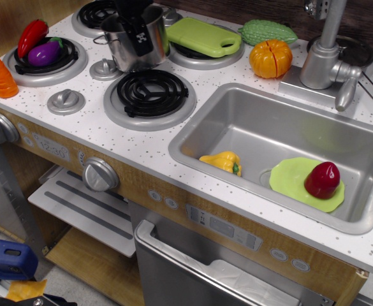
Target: Put pot on stove which is near stove
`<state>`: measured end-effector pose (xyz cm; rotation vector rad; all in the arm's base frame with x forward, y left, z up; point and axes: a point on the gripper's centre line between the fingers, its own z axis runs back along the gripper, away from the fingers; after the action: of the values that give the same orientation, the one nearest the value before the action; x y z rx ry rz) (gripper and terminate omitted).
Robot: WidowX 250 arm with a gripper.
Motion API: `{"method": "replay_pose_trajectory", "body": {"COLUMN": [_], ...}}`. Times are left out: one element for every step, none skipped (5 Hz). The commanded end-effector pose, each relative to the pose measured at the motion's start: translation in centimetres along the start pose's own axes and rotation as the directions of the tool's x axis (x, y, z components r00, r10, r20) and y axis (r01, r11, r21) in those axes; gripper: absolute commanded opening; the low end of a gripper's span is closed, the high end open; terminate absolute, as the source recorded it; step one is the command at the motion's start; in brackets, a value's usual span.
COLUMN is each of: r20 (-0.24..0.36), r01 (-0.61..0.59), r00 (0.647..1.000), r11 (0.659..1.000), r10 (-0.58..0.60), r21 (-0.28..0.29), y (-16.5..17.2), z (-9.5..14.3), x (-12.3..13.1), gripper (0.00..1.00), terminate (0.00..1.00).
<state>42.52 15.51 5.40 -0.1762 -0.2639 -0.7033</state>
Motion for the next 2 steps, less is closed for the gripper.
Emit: {"method": "replay_pose_trajectory", "body": {"r20": [0.001,0.003], "r01": [-0.002,-0.038], "r00": [1.000,0.999], "r11": [0.990,0.981], "r10": [0.002,0.038], "r21": [0.141,0.192], "y": [-1.1,-2.4], "z": [4.1,3.6], "x": [2.3,2.5], "gripper": [0.00,0.00], "terminate": [0.00,0.00]}}
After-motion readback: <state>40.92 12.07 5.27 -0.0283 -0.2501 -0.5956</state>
